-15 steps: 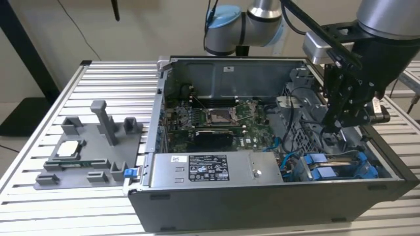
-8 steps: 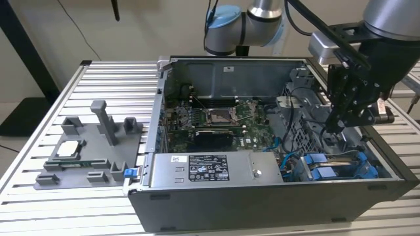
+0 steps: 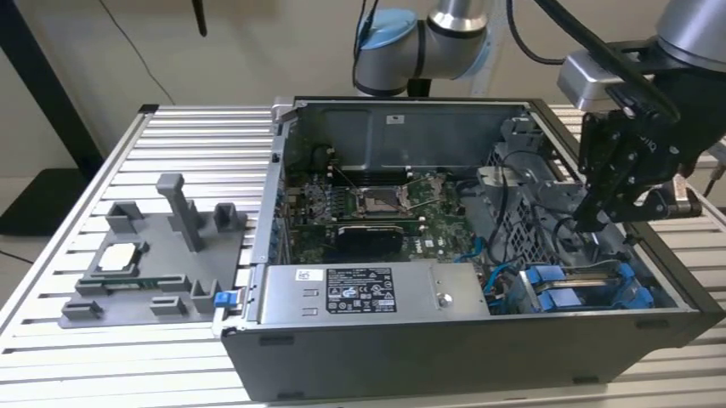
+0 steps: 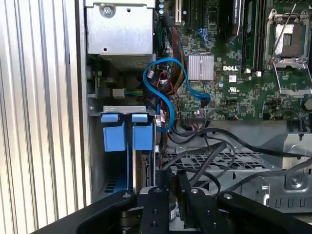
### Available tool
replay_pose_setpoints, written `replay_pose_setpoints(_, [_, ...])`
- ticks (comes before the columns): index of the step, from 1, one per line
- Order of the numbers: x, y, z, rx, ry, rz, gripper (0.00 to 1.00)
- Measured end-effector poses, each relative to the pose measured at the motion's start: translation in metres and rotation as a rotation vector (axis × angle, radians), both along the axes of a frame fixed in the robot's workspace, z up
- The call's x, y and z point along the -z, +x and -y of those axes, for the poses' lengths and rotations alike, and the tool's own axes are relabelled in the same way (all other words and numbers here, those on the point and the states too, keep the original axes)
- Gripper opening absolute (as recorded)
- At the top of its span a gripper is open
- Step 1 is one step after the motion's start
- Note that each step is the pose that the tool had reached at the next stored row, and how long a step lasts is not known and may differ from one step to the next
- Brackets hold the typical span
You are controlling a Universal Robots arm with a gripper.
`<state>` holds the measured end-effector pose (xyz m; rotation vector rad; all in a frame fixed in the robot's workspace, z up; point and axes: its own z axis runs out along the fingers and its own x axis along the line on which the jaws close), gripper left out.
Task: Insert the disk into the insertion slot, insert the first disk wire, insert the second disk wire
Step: 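Insert the first disk wire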
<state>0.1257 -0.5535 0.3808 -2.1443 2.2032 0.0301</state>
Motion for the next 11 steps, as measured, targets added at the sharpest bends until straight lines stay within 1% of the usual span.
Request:
replay_pose_setpoints(4, [0.0004, 0.008, 0.0022, 0.0, 0.0, -0.0229, 0.0])
replay_pose_setpoints(11, [0.001, 0.02, 0.0054, 0.0, -0.0001, -0.0573, 0.0])
